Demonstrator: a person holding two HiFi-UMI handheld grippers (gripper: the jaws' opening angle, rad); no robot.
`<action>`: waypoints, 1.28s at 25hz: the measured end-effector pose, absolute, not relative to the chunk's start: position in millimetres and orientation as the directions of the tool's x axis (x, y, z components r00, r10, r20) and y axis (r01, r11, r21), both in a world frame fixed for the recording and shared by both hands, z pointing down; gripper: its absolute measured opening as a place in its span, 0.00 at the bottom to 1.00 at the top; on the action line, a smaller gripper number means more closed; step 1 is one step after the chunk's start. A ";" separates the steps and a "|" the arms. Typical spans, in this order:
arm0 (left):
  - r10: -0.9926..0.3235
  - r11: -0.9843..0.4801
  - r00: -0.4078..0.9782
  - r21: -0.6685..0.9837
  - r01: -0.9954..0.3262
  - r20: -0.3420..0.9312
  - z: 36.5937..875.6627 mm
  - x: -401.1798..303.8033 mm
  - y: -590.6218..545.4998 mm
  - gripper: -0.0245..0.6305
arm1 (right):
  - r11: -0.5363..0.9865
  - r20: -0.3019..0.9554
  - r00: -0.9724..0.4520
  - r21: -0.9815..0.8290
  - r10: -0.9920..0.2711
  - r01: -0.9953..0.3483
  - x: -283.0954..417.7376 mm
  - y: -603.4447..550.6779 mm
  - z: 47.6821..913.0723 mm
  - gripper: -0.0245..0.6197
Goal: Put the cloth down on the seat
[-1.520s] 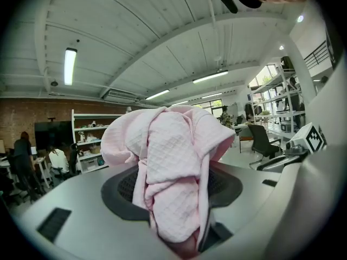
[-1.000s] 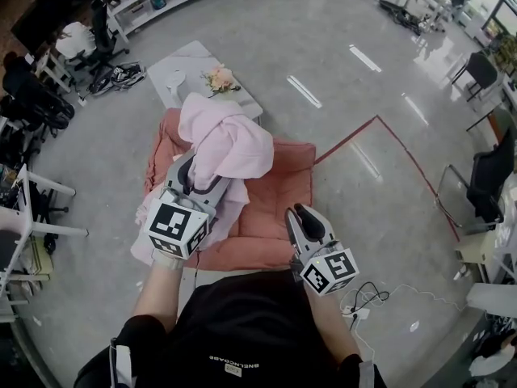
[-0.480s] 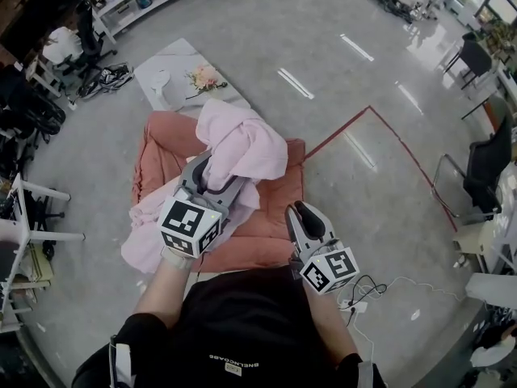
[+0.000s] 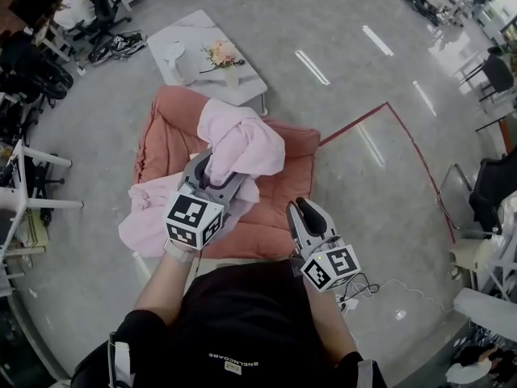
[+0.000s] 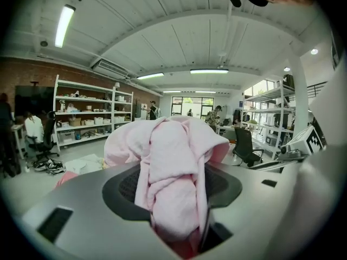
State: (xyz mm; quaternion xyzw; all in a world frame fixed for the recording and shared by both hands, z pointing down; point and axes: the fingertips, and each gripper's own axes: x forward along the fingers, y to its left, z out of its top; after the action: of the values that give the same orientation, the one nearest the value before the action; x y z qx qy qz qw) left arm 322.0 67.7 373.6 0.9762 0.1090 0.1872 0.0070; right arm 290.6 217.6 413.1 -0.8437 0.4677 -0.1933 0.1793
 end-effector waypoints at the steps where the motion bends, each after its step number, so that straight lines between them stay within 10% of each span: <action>1: 0.206 -0.978 0.904 0.057 0.200 0.375 379.7 319.3 60.2 0.43 | -0.490 0.165 0.475 -0.486 -0.864 -0.723 289.9 209.8 416.3 0.20; 32: -0.088 -0.945 0.803 0.205 -0.255 0.590 609.7 210.1 -140.5 0.43 | -0.242 0.407 0.015 -0.514 -0.913 -0.823 224.5 30.0 535.9 0.20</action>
State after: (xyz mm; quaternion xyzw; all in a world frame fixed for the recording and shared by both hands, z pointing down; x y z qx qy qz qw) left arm 210.1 -140.5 609.7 0.9392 -0.0913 0.3007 0.1384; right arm 224.5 30.0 535.9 -0.7094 0.6119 -0.3435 0.0658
